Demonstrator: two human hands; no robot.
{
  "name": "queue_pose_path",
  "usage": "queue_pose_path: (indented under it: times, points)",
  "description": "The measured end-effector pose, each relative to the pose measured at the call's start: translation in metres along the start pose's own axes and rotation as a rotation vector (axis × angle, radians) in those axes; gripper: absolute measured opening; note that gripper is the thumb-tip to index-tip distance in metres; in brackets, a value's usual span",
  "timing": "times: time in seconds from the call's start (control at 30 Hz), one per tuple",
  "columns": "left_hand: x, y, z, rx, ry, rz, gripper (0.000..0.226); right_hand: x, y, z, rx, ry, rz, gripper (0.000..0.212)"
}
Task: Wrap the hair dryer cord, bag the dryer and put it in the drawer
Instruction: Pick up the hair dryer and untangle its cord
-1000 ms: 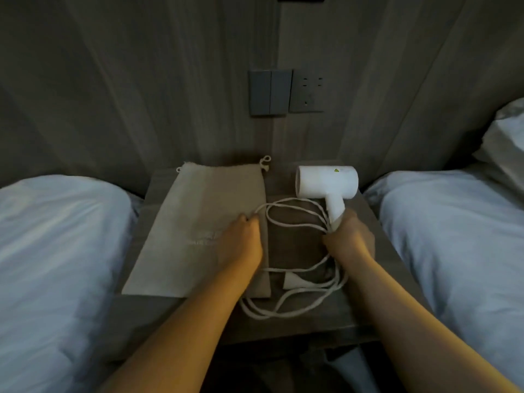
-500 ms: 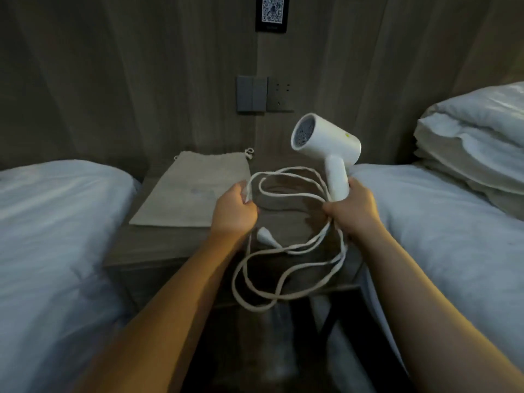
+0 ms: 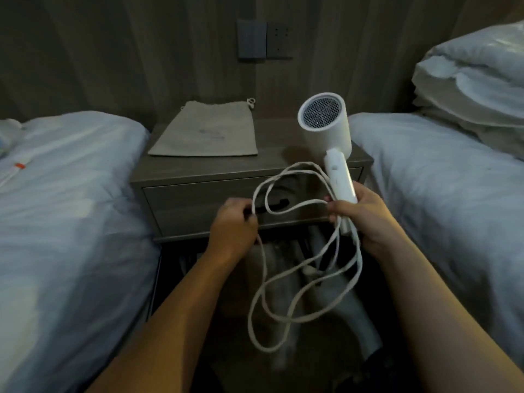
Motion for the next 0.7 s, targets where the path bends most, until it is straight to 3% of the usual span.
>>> queue_pose_path:
  times: [0.07, 0.23, 0.4, 0.47, 0.57, 0.63, 0.7]
  points:
    - [-0.007, 0.000, 0.000, 0.054, 0.027, -0.080, 0.043, -0.004, 0.003, -0.007, 0.066, -0.107, 0.055, 0.021]
    - [-0.003, 0.002, -0.007, 0.201, -0.017, -0.029, 0.060, -0.018, 0.003, -0.012, 0.196, -0.350, 0.256, 0.018]
    - [0.006, -0.004, -0.013, 0.043, 0.386, 0.399, 0.046, -0.019, -0.004, -0.015, 0.241, -0.416, 0.503, 0.039]
    - [0.009, -0.004, -0.013, -0.031, 0.524, 0.450, 0.042, -0.017, -0.008, -0.016, 0.241, -0.415, 0.551, 0.036]
    - [0.003, -0.004, -0.011, -0.090, 0.510, 0.367, 0.030, -0.015, -0.011, -0.017, 0.249, -0.396, 0.526, 0.035]
    - [-0.006, -0.006, -0.006, 0.017, 0.248, 0.246, 0.019, -0.014, -0.012, -0.018, 0.248, -0.366, 0.478, 0.037]
    - [-0.012, -0.007, 0.001, 0.189, -0.067, 0.021, 0.022, -0.013, -0.012, -0.018, 0.243, -0.353, 0.452, 0.034]
Point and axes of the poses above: each hand's wrist, its own y-axis away from the middle knuckle, its own x-axis out of the palm, z = x × y, the point moved 1 cm from there along -y, towards the middle knuckle, and after that the axes turned 14 degrees about -y, right-handed, at the moved point
